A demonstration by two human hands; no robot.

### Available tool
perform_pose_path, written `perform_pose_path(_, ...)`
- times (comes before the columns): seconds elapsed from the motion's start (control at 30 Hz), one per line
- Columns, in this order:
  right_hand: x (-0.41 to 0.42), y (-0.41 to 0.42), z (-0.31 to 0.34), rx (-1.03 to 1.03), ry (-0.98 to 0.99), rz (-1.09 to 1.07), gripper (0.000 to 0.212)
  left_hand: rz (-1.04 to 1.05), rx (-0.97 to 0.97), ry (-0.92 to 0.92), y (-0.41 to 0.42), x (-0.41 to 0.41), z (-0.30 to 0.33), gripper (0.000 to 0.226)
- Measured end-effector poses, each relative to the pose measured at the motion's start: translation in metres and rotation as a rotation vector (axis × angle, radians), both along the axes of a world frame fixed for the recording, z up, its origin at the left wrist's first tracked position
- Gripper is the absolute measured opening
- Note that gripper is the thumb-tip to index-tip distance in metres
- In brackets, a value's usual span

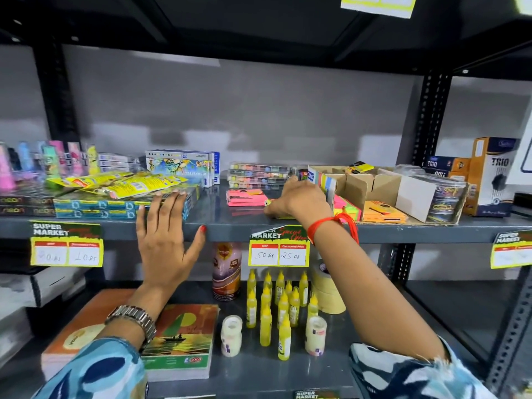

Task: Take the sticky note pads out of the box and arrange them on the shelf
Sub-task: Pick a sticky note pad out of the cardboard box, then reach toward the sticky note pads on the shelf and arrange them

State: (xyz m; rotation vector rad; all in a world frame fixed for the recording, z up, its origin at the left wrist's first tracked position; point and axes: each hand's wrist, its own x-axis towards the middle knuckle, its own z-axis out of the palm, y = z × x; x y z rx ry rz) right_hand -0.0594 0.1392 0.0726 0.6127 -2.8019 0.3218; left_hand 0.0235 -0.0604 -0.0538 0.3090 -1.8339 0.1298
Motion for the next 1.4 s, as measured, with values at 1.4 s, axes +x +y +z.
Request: perform_pose_path(1.4, -0.044, 0.123, -0.013, -0.589, -0.144, -0.186, 0.088, -0.035, 0.038, -0.02, 0.002, 0.004, 0.002, 0.063)
